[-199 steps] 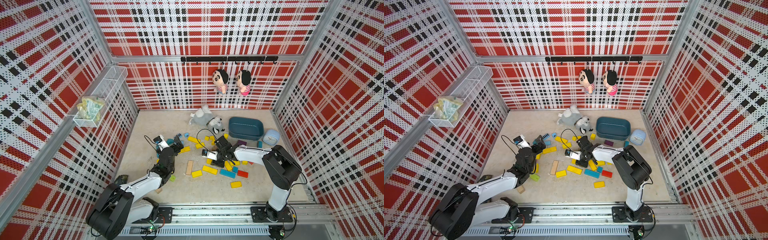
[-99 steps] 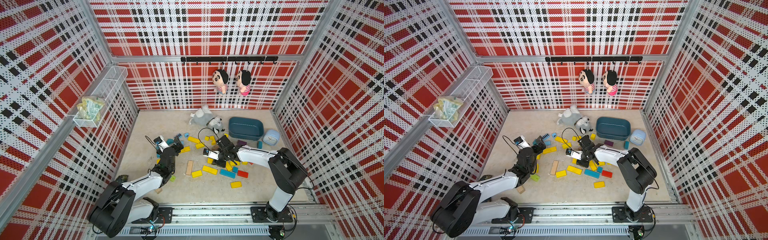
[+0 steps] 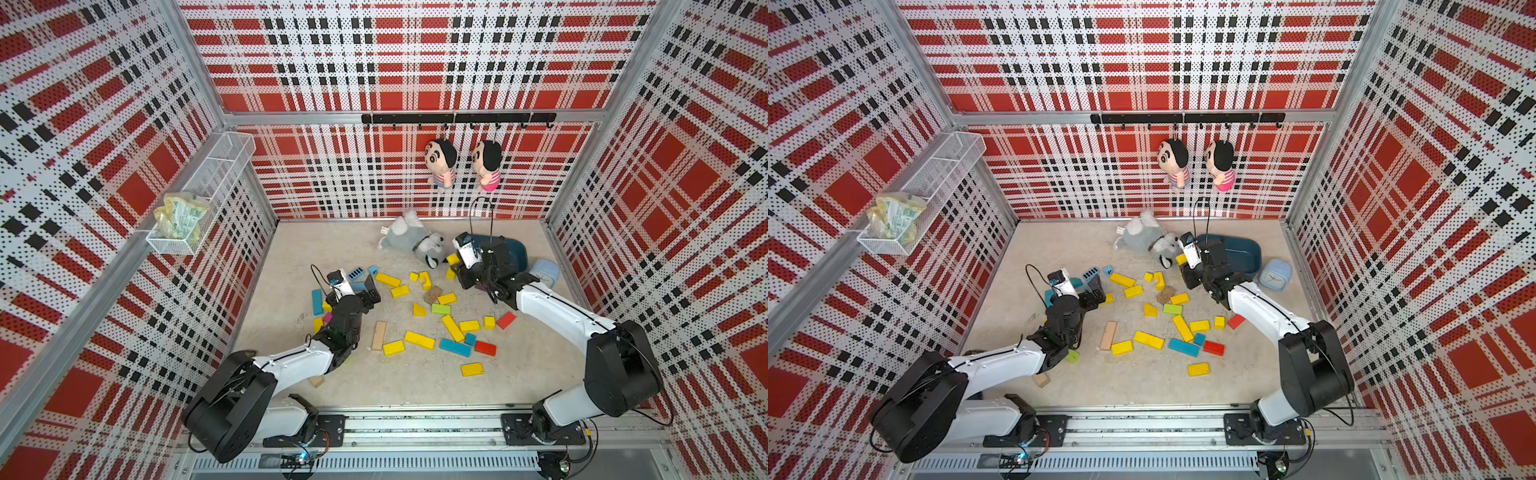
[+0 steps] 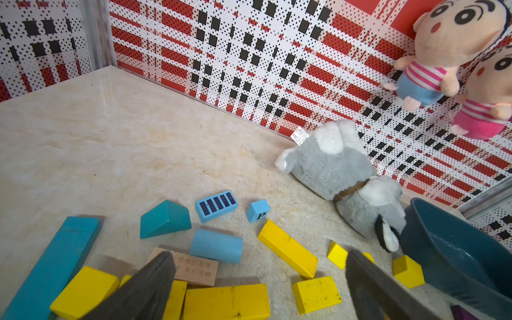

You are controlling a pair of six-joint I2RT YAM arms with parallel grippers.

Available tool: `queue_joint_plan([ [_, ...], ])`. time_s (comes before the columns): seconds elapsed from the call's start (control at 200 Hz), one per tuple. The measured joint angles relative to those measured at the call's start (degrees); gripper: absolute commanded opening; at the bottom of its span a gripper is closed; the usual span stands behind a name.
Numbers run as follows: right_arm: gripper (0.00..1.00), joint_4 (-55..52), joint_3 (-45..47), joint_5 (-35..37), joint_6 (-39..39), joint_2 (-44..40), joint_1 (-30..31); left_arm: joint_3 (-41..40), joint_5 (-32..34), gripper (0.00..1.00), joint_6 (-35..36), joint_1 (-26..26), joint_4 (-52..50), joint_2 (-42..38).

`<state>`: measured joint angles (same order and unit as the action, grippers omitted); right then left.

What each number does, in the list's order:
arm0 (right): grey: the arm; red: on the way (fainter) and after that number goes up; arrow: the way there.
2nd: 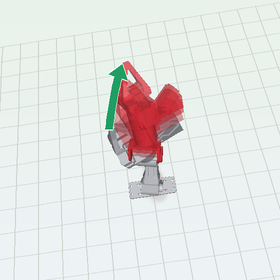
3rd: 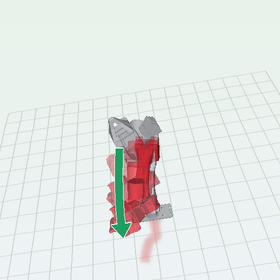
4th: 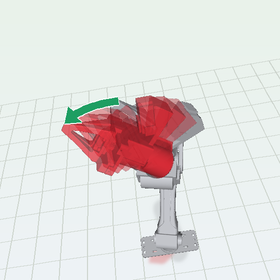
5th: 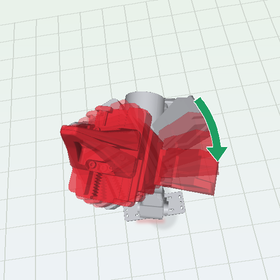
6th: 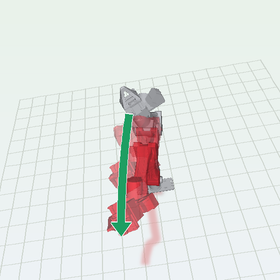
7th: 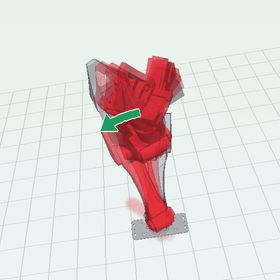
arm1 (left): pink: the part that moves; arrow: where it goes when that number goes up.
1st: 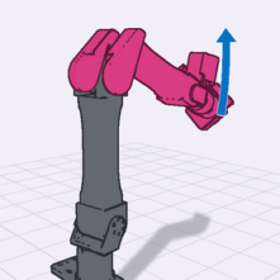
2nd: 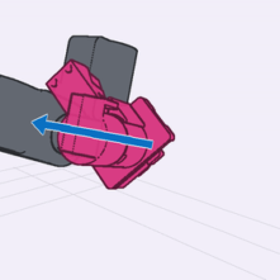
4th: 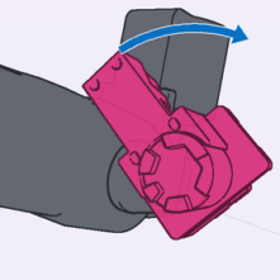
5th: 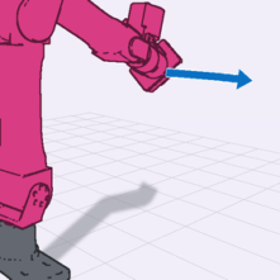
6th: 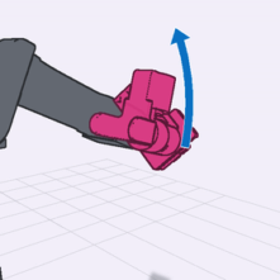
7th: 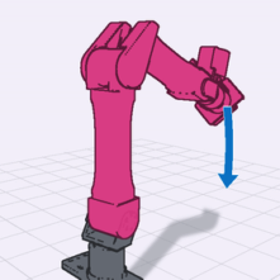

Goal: Pick out the yellow building blocks
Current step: Pick up the building block from the center of the board, then place the building block in the storage box.

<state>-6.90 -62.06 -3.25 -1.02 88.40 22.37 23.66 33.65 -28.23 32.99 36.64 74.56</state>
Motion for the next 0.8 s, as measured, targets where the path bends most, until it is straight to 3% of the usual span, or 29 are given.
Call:
queue_joint_plan([
  [0.195, 0.0, 0.0, -7.1, 9.1, -17.0, 7.4, -2.2, 0.0, 1.1, 0.98, -1.1, 0.9, 0.0, 0.0],
  [0.336, 0.0, -0.8, -12.6, 12.8, -24.1, 15.1, -3.0, 0.0, 2.2, 0.98, -1.5, 2.5, -0.3, -0.7],
  [0.802, 0.02, -3.6, -22.7, 17.0, -28.0, 28.1, -7.5, 0.0, 4.9, 0.98, -1.7, 5.3, -2.6, -2.0],
])
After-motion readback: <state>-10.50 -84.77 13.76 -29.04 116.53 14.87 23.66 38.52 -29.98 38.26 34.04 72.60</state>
